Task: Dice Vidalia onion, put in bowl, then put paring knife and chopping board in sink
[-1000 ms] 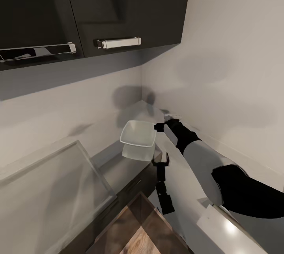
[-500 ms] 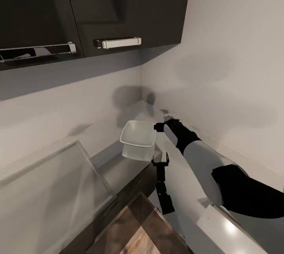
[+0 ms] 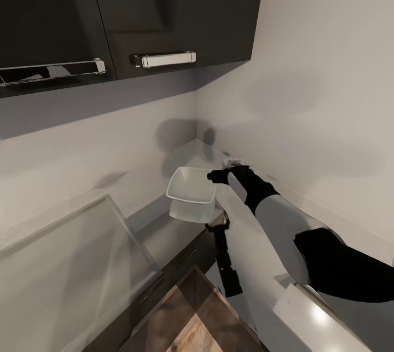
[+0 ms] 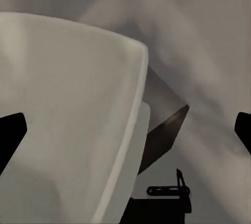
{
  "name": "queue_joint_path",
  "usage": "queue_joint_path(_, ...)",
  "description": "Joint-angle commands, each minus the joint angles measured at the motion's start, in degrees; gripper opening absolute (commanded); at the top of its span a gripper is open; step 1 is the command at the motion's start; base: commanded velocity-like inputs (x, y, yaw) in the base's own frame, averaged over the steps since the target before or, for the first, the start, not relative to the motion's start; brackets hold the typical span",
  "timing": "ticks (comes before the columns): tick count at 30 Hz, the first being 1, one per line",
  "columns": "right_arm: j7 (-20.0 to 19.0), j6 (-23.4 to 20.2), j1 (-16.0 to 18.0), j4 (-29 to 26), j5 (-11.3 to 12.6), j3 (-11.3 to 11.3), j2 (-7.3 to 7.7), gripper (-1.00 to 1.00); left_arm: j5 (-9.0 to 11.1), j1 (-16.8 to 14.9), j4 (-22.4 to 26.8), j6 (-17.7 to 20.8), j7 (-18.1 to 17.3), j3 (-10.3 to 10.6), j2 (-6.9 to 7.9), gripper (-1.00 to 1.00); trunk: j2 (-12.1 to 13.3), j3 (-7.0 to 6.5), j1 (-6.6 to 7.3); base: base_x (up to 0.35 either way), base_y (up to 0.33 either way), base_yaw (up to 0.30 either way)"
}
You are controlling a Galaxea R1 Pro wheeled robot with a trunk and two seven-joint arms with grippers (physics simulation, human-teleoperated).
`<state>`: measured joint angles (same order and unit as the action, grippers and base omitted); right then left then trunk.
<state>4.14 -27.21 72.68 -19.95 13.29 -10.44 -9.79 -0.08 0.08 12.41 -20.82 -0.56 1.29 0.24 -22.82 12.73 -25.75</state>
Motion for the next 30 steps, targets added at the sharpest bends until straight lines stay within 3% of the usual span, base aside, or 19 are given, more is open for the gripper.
queue_joint_path(1,0.4,-0.3,0.0,-0.1,0.6,-0.4,0.05,1.0,0.0,0.0,0.1,-0.1,-0.1,0.1,0.02,1.0,-0.1,0.1,-0.03,0.0,0.0,0.0)
queue_joint_path(5,-0.2,-0.3,0.0,-0.1,0.8,-0.4,0.85,1.0,0.0,0.0,0.1,-0.1,-0.1,0.1,0.02,1.0,-0.1,0.1,-0.03,0.0,0.0,0.0)
queue_joint_path(20,-10.5,-0.3,0.0,-0.2,0.7,-0.4,3.97,1.0,0.0,0.0,0.0,-0.1,-0.1,0.1,0.02,1.0,-0.1,0.1,-0.03,0.0,0.0,0.0)
queue_joint_path(30,-13.2,-0.3,0.0,-0.1,0.6,-0.4,4.41,1.0,0.0,0.0,0.0,-0.1,-0.1,0.1,0.02,1.0,-0.1,0.1,-0.03,0.0,0.0,0.0)
